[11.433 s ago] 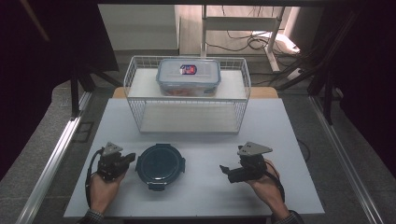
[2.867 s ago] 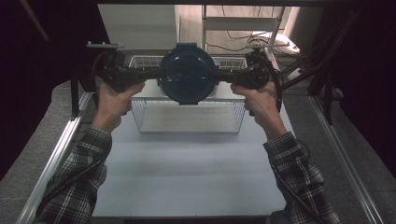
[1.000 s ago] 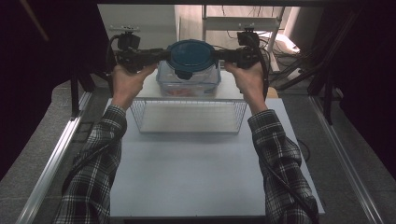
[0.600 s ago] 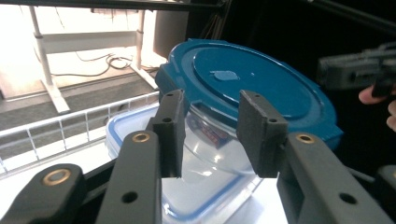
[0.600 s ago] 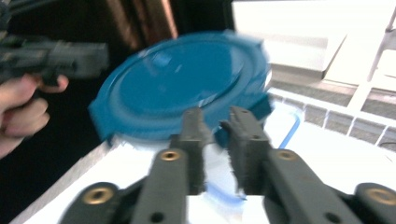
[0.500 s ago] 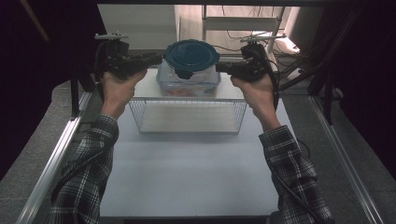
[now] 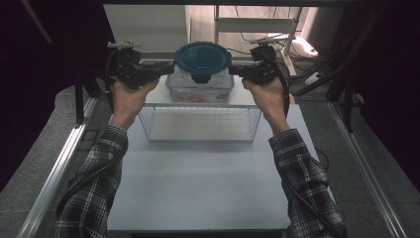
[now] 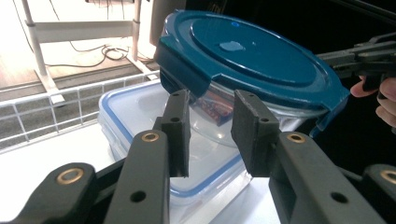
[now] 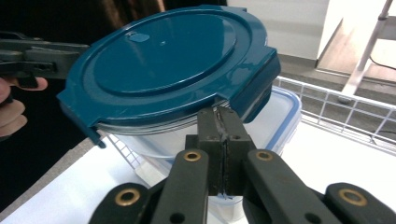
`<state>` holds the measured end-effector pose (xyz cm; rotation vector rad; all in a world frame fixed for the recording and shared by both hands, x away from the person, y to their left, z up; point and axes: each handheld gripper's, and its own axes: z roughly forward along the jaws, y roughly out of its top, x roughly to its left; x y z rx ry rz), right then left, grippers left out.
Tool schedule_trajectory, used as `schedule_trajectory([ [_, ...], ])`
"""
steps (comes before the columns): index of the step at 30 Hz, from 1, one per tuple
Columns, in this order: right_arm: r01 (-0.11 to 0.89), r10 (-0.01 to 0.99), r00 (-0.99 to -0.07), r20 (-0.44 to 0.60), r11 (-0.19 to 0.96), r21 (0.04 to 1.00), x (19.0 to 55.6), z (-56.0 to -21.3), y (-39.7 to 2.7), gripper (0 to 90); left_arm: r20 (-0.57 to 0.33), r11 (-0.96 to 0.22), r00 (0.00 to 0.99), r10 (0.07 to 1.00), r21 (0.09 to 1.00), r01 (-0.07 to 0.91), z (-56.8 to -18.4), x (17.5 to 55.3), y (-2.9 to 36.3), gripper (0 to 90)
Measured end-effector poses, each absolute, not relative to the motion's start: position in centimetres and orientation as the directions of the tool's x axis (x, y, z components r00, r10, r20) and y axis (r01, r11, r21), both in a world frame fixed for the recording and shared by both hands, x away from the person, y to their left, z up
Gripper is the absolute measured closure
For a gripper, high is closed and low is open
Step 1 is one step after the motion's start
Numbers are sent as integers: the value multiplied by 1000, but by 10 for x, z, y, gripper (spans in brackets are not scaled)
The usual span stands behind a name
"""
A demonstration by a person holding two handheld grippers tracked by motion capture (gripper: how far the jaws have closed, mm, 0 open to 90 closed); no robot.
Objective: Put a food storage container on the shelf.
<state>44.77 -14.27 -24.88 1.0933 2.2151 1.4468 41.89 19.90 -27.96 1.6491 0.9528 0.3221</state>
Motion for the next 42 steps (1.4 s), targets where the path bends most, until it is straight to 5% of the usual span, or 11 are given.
schedule_trajectory([
  [3, 431, 705, -690, 167, 214, 877, 442, -251, -144, 780, -267, -22, 642, 719, 914, 405, -282, 413, 202, 618],
  [11, 346, 666, -741, 86, 269, 899, 411, -274, -148, 345, -186, -101, 675, 714, 927, 362, -297, 380, 200, 275],
  [18, 304, 641, -767, 37, 310, 901, 386, -303, -153, 114, -140, -162, 688, 712, 921, 355, -323, 345, 195, 114],
  [25, 295, 622, -783, 17, 346, 891, 366, -323, -157, 55, -178, -168, 695, 697, 902, 399, -354, 324, 193, 78],
  [42, 293, 608, -793, -14, 403, 867, 340, -372, -169, 16, -108, -248, 688, 718, 883, 398, -411, 288, 184, 50],
])
